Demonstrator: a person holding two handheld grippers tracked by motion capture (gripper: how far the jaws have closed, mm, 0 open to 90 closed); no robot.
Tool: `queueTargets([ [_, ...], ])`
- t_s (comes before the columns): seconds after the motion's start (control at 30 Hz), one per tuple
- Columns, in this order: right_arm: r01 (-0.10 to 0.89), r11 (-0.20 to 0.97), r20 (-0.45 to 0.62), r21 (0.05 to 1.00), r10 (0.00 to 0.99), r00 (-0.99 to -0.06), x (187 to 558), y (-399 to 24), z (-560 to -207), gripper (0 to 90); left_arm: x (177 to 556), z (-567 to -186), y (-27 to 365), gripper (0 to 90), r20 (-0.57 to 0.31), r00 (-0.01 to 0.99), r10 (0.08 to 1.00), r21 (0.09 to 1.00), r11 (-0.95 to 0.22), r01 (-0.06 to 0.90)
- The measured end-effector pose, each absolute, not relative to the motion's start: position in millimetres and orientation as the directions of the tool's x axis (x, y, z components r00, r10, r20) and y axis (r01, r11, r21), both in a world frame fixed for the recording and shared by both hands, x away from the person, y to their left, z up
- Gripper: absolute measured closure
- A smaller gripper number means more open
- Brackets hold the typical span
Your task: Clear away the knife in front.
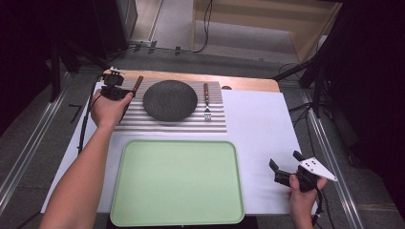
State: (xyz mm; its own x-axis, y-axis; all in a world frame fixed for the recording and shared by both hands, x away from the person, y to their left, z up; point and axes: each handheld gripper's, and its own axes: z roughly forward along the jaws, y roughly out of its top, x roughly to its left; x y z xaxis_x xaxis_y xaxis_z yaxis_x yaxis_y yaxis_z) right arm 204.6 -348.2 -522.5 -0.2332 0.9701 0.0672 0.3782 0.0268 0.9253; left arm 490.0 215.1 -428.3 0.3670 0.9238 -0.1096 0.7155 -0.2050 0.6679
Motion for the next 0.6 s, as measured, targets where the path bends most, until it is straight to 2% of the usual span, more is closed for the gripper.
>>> queueTargets([
  [0.1, 0.378, 0.03, 0.065, 0.925, 0.969, -0.237, 205, -348, -523, 0.0, 479, -423, 213, 77.3, -0.133, 0.396, 0.909, 0.681, -0.207, 0.702],
  [0.6, 0.38, 0.026, 0.071, 0.924, 0.968, -0.24, 205, -348, -522, 0.0, 435, -424, 208, 77.3, -0.098, 0.461, 0.882, 0.692, -0.272, 0.669],
])
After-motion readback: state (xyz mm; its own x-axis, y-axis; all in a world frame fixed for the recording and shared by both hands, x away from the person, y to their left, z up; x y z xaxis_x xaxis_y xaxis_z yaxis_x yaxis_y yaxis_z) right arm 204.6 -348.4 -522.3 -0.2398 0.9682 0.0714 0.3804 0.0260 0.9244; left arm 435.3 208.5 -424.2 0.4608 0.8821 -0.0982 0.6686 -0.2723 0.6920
